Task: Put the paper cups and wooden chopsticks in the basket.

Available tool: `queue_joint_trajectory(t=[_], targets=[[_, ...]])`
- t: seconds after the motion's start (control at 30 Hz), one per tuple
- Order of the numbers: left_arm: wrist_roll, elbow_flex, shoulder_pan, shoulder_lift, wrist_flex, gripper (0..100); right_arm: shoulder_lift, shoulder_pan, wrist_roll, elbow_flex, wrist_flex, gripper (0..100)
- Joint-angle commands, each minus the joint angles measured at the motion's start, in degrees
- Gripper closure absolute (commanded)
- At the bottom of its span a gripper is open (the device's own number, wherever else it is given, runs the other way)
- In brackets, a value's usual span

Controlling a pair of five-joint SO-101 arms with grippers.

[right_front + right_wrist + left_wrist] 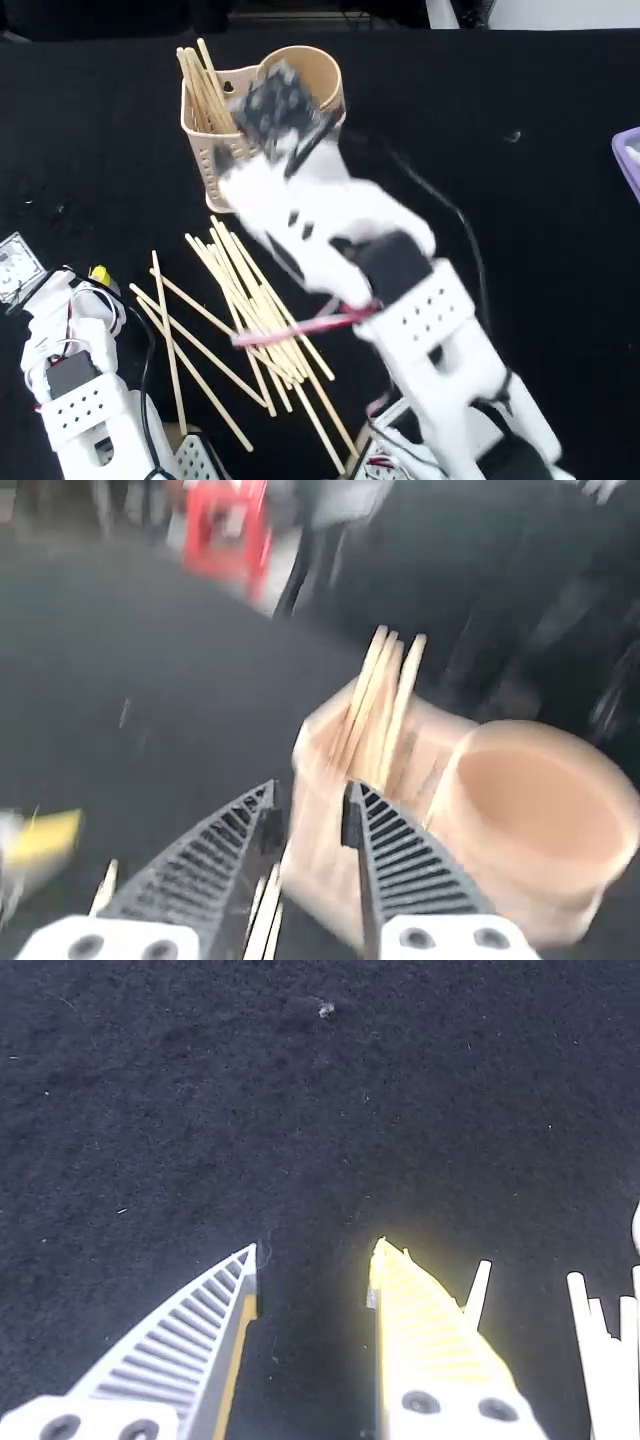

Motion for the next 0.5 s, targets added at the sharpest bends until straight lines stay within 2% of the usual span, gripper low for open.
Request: queue_joint_trajectory(t=[0.0,0.13,0.23,0.33,0.47], targets=[[-0.18,-2.68,0.92,-0.70,-1.05,81,-6.29,-2.29,-0.09,13.14,3.52,88.8],[-0.18,-2.68,0.92,-0.70,-1.05,81,-8.40,-5.71,-0.09,32.57,-4.13,88.4],[-0.18,-2.68,0.92,-0.70,-1.05,81,-6.99,-10.37,-0.09,43.65,-12.66,82.0],[-0.18,-2.68,0.84,-0.70,-1.05,81,-2.68,-14.33,-0.53,48.40,-17.14,76.6],[-0.18,-2.68,0.75,-0.70,-1.05,81,4.53,-15.12,-0.09,46.90,-17.58,76.6]])
